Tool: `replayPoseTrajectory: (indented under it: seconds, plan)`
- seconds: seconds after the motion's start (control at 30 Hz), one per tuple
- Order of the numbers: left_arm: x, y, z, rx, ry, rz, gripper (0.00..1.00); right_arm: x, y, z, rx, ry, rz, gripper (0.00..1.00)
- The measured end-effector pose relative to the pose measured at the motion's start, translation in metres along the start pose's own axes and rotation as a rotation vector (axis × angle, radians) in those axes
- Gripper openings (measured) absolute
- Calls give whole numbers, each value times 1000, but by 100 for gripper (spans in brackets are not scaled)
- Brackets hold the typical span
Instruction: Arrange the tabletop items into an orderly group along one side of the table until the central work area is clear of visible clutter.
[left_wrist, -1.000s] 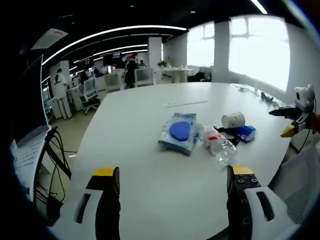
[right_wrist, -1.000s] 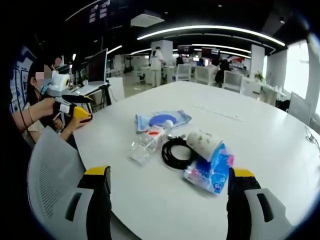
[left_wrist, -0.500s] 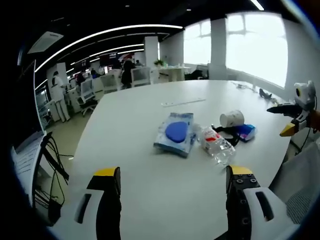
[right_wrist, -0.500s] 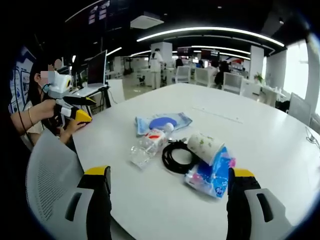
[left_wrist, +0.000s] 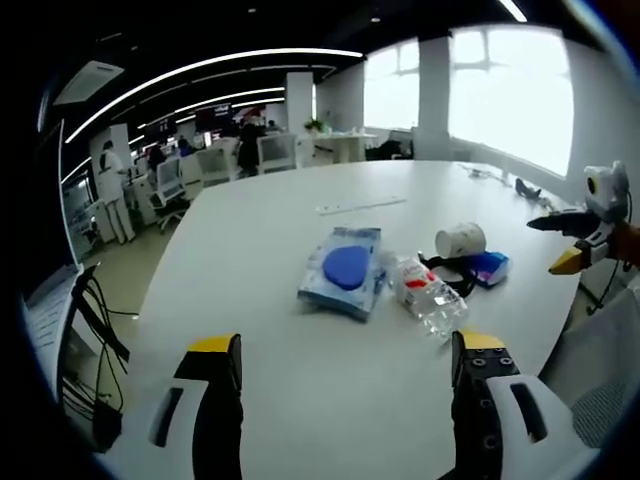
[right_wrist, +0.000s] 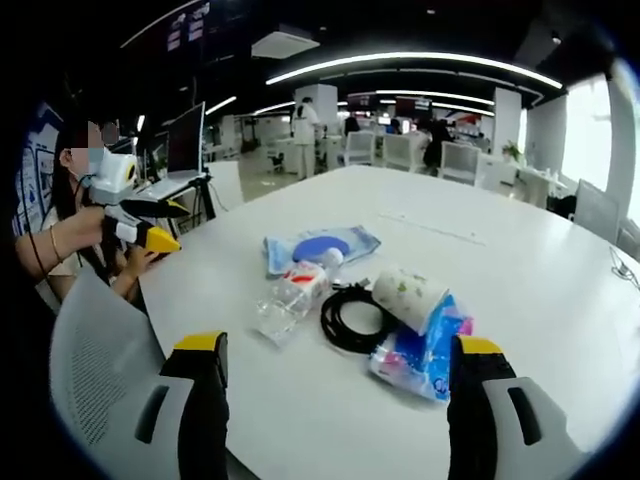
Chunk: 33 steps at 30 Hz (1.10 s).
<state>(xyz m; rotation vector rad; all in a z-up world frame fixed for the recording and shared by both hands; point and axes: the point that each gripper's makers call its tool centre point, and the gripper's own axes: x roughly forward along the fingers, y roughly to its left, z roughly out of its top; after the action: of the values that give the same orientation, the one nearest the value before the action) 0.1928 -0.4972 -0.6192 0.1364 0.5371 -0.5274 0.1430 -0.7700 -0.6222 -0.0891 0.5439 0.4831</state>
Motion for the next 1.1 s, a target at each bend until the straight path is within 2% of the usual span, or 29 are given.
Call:
replayPoseTrajectory:
  seconds: [0.7, 1.1]
  plan:
    - [14, 1, 1, 4, -10, -28, 85, 35, 6, 12, 12, 16, 43, 88]
    - [25, 4, -5, 2, 9, -46, 86, 61, 13, 9, 18, 59, 74, 88]
